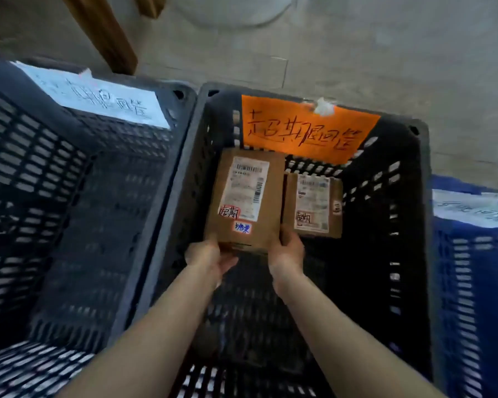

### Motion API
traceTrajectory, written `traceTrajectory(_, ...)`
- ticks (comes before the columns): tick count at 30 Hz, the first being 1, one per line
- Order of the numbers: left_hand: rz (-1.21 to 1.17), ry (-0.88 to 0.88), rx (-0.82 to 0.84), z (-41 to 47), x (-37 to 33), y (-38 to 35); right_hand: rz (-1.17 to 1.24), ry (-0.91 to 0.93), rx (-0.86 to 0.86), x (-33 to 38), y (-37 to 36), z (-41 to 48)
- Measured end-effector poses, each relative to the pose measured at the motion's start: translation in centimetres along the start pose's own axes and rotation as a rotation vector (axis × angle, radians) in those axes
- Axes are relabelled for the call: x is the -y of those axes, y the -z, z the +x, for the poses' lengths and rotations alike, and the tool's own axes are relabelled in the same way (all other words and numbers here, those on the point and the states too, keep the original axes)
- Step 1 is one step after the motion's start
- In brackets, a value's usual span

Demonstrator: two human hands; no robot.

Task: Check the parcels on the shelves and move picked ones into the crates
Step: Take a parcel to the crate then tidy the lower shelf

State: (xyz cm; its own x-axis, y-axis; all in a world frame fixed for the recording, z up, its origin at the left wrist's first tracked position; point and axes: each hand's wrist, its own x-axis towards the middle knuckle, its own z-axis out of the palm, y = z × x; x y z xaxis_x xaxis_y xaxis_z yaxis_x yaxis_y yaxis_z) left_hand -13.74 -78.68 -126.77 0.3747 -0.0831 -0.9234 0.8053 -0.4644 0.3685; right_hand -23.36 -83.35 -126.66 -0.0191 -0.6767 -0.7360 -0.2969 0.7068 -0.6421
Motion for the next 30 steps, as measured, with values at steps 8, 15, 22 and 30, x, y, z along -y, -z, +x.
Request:
traceTrajectory(8, 0.041, 0.039, 0.02, 0.8, -0.3, -0.6, -0.142, -0.015, -0.143, 0.6, 0.2, 0.4)
traceTrajectory(15, 0.018, -0.045, 0.067, -12.8, -2.4, 4.6, -0.265, 0.084, -0.036, 8.8, 2.7, -10.5)
traceTrajectory(22, -0.052, -0.253, -0.016, -30.3, -7.7, 18.3, -0.448, 0.171, 0.507, 18.3, 1.3, -28.1)
traceTrajectory(30, -0.3, -0.48, -0.24, -50.7, -8.1, 39.2, -0.544, 0.403, 0.877, 21.8, -3.5, -54.2)
